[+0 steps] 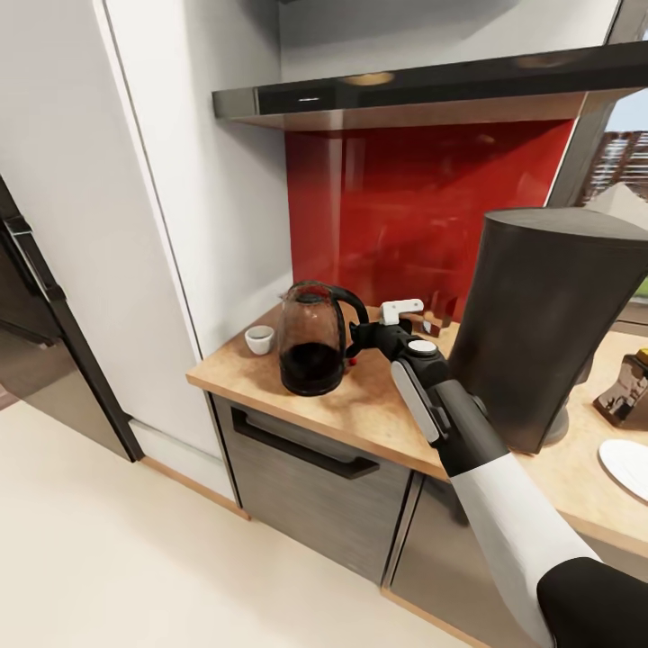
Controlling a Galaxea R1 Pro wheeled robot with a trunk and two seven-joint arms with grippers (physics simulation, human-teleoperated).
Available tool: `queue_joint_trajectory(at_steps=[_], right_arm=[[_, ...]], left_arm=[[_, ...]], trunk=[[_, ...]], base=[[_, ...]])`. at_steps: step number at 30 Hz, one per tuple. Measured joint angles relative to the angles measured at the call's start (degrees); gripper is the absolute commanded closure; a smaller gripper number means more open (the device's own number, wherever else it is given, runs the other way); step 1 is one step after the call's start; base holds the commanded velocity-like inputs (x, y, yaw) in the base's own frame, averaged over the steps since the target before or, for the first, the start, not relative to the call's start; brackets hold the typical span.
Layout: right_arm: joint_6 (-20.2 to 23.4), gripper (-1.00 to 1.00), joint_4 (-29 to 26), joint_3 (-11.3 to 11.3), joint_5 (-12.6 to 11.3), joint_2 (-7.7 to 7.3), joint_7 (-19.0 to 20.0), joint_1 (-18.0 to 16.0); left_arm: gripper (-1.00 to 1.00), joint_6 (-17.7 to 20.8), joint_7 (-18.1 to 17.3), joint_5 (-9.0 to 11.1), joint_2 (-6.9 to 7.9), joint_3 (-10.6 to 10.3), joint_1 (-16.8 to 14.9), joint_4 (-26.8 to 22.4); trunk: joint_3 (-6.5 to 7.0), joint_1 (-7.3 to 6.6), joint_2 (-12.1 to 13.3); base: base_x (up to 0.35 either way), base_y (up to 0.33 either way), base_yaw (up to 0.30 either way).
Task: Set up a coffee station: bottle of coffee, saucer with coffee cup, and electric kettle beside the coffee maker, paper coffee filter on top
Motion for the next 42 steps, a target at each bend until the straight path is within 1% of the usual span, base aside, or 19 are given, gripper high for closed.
queue_joint_trajectory(at_steps=[42], right_arm=[[0.0,-1.00,0.0,0.0,0.0,-0.06,0.0,0.0]], left_arm=[[-1.00,0.0,0.0,0.0,0.00,0.0,0.0,0.0]], trunk=[[0.00,0.01,0.0]], base=[[0.028,0.000,0.000]])
